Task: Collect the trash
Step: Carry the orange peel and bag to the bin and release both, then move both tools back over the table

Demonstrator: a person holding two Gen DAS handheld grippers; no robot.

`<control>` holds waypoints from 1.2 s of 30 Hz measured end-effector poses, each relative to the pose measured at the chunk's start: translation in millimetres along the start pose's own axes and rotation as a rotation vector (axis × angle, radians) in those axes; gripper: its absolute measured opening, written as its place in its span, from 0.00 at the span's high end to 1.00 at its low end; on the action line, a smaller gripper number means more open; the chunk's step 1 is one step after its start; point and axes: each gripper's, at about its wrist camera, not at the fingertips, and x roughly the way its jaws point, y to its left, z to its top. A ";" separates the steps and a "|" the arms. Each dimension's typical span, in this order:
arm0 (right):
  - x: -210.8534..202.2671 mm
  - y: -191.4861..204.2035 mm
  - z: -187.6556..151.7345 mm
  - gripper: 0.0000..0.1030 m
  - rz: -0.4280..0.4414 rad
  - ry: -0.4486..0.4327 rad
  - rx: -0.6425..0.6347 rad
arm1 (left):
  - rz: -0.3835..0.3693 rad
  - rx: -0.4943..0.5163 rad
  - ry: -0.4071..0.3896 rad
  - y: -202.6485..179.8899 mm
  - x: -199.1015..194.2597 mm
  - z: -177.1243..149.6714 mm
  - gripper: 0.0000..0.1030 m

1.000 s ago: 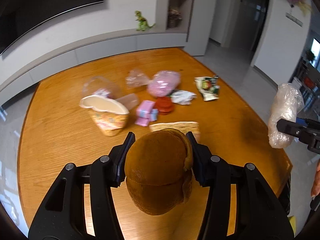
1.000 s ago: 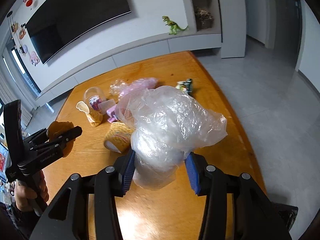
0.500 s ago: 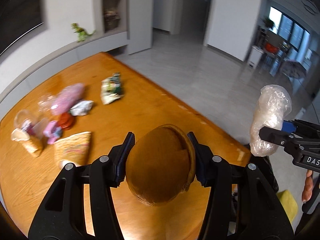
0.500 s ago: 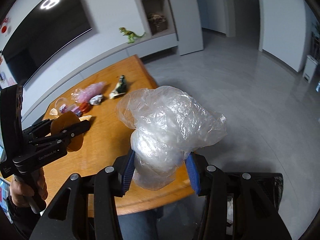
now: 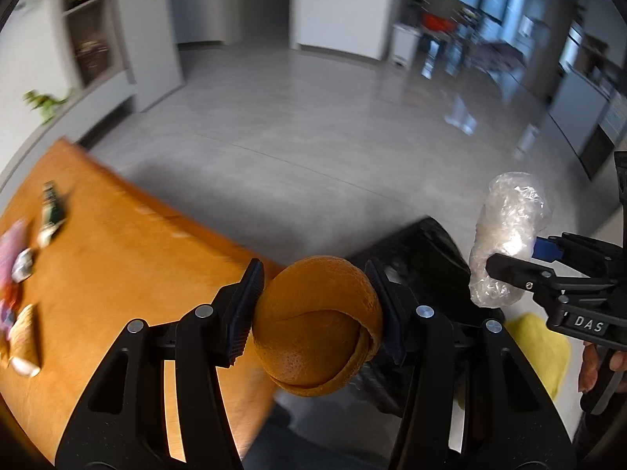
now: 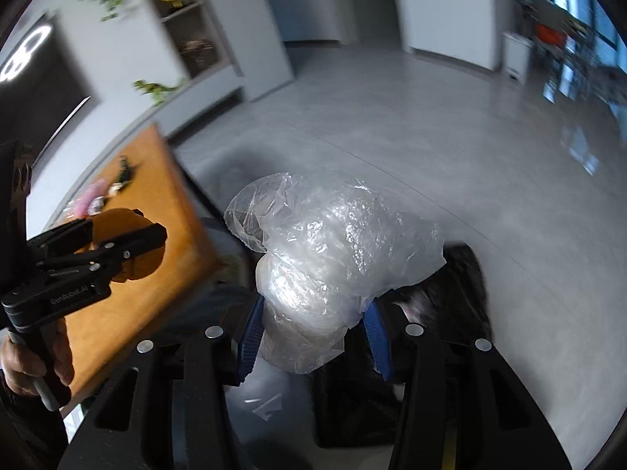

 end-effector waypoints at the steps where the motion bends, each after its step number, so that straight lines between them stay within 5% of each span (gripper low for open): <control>1: -0.7 -13.9 -6.5 0.53 -0.019 0.008 0.026 | -0.011 0.019 0.016 -10.9 8.4 2.2 0.48; 10: 3.2 -82.9 -40.4 0.51 -0.105 0.083 0.142 | -0.073 0.179 0.144 -92.6 73.4 5.1 0.48; 12: 10.9 -88.9 -43.0 0.37 -0.114 0.126 0.141 | -0.086 0.192 0.175 -101.1 85.8 4.6 0.46; 14: 15.0 -93.2 -46.6 0.20 -0.150 0.145 0.140 | -0.047 0.212 0.195 -107.1 98.0 6.2 0.11; 15: 13.9 -95.2 -48.7 0.19 -0.161 0.133 0.147 | -0.017 0.216 0.178 -111.0 99.0 8.5 0.06; 24: 10.9 -94.9 -45.8 0.19 -0.146 0.118 0.138 | -0.003 0.171 0.144 -97.8 87.4 14.7 0.06; 36: 10.1 -39.7 -11.1 0.19 -0.108 0.098 0.036 | 0.008 0.090 0.097 -56.3 61.0 14.2 0.06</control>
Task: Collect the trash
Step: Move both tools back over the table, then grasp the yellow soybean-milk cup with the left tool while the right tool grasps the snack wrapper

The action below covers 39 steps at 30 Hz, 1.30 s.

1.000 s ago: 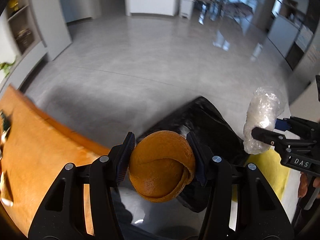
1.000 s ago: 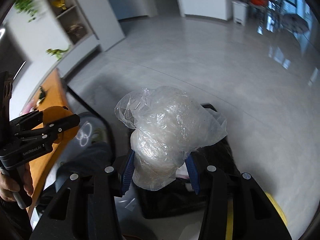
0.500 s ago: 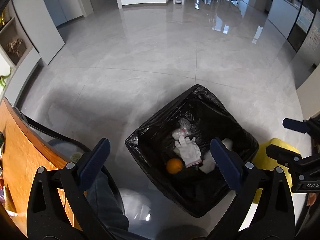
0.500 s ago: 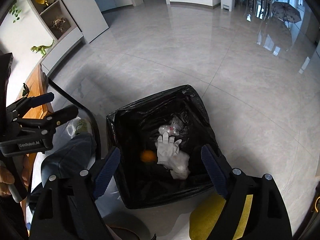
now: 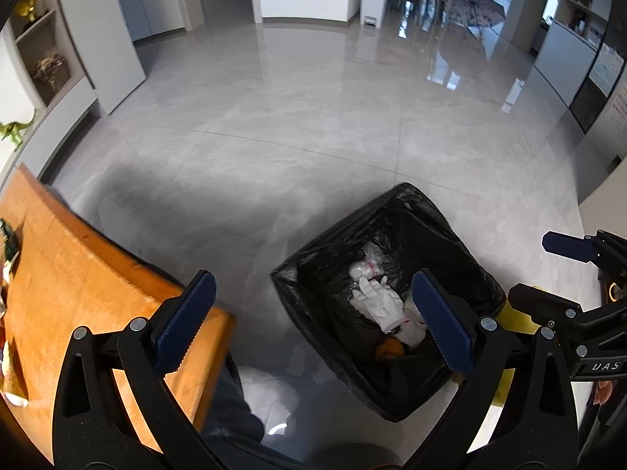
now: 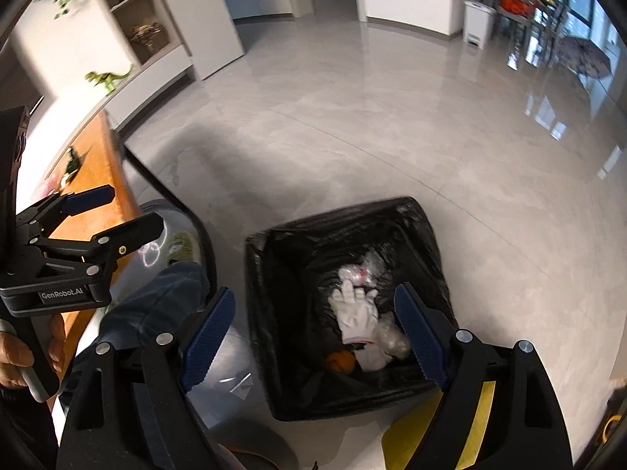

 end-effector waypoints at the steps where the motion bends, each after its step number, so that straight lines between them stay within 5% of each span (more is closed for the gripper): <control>1: -0.5 8.9 3.4 0.19 0.005 -0.002 -0.016 | 0.005 -0.009 -0.005 5.9 -3.3 -2.4 0.06; 17: 14.9 182.7 48.9 0.19 0.113 0.018 -0.312 | 0.222 -0.384 -0.064 193.7 -82.0 -68.1 0.06; 27: 26.7 266.5 57.7 0.19 0.162 0.043 -0.447 | 0.387 -0.654 0.042 328.1 -102.7 -120.8 0.06; 39: 57.9 348.9 81.1 0.19 0.227 0.079 -0.541 | 0.356 -0.786 0.117 408.6 -80.0 -180.9 0.06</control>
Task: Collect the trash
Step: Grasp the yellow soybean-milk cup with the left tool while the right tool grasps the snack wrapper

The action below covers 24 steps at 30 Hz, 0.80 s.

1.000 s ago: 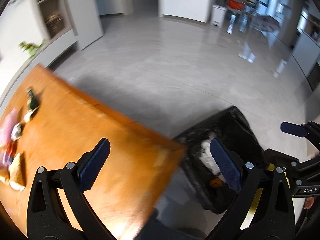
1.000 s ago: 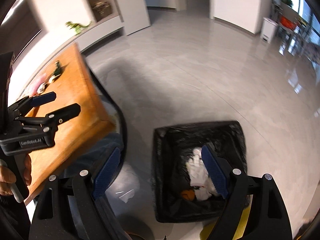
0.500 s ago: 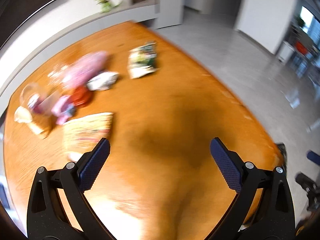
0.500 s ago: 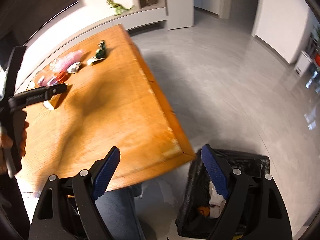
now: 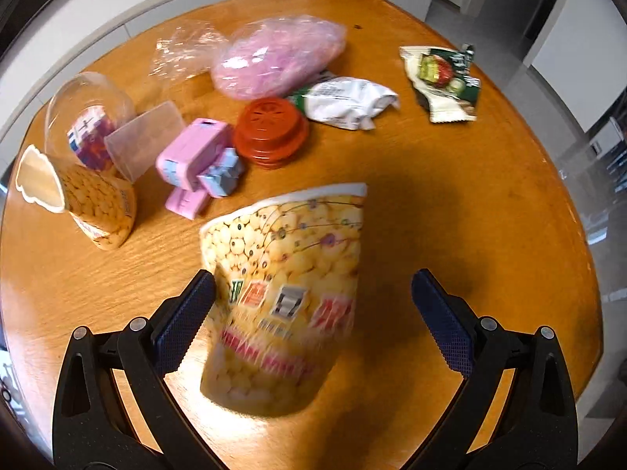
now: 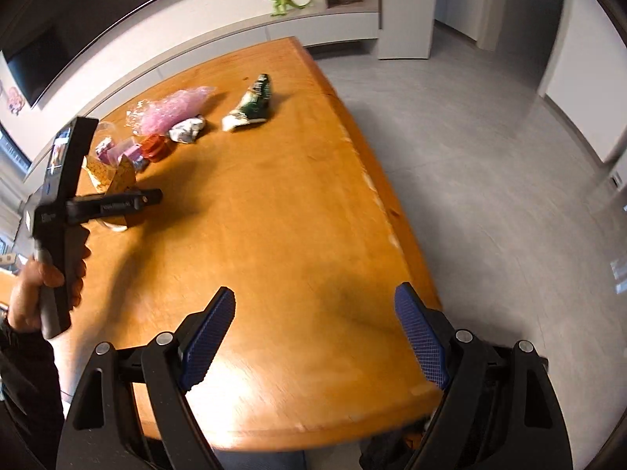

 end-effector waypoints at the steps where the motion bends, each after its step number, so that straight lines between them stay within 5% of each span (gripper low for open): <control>1: 6.2 5.4 8.5 0.19 0.019 0.002 -0.007 | -0.013 -0.004 -0.007 4.3 0.4 -0.3 0.07; 2: 9.5 8.4 12.9 0.19 0.030 0.003 -0.010 | -0.039 -0.012 -0.025 10.7 -0.9 -1.0 0.11; 4: 22.9 19.5 30.0 0.19 0.062 0.007 -0.021 | -0.052 -0.015 -0.051 23.2 -4.9 -3.1 0.45; 7: 44.4 34.8 60.1 0.19 0.096 0.008 -0.035 | -0.177 -0.058 -0.042 48.2 -6.7 -5.8 0.83; 13: 99.4 55.4 130.6 0.19 0.089 0.004 -0.008 | -0.244 -0.084 -0.071 81.7 -20.4 -24.8 0.86; 20: 161.0 64.0 186.5 0.31 -0.005 0.050 0.041 | -0.191 -0.032 -0.065 88.2 -29.0 -39.7 0.86; 21: 169.7 65.0 190.1 0.38 -0.015 0.071 0.045 | -0.191 -0.027 -0.065 89.3 -29.5 -40.0 0.86; 23: 182.4 66.0 191.1 0.69 -0.012 0.108 0.046 | -0.189 -0.020 -0.064 88.4 -28.1 -39.4 0.86; 24: 180.5 68.7 190.4 0.76 -0.019 0.089 0.028 | -0.192 -0.023 -0.065 86.0 -27.5 -38.0 0.86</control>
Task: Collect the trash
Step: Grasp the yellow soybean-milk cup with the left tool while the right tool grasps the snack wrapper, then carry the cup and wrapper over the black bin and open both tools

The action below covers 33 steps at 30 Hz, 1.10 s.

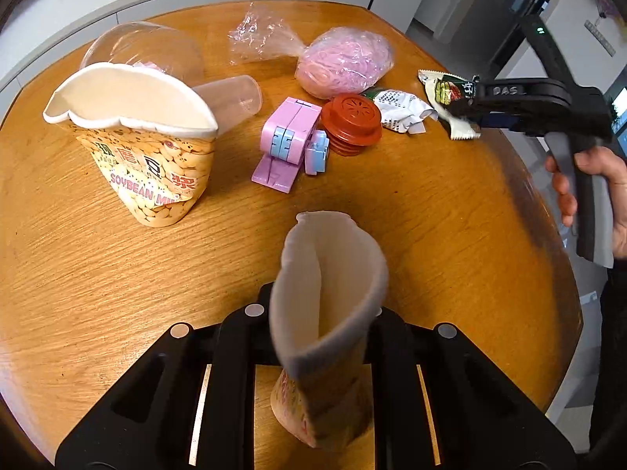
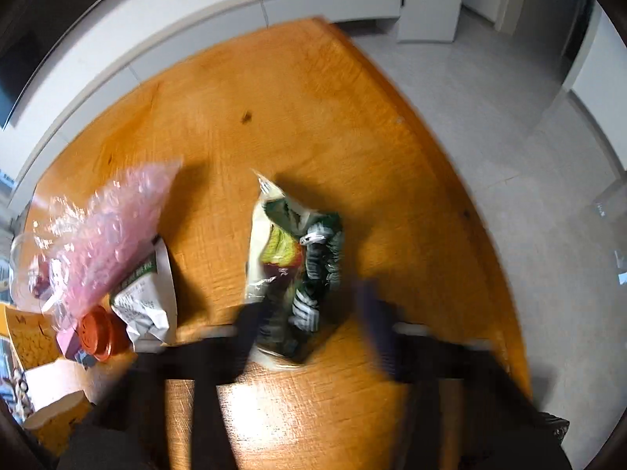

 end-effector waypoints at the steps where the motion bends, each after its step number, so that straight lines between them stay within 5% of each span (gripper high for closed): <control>1: -1.3 1.4 -1.3 0.77 -0.002 0.002 -0.008 | -0.001 -0.001 0.000 -1.5 0.1 -0.4 0.86; 17: -96.0 -39.2 -99.7 0.77 0.100 -0.065 -0.017 | -0.043 0.063 -0.057 -41.2 -34.2 -14.5 0.86; 33: -181.2 -139.1 -232.0 0.77 0.064 -0.151 0.097 | -0.128 0.300 -0.049 -194.2 -47.8 -47.4 0.86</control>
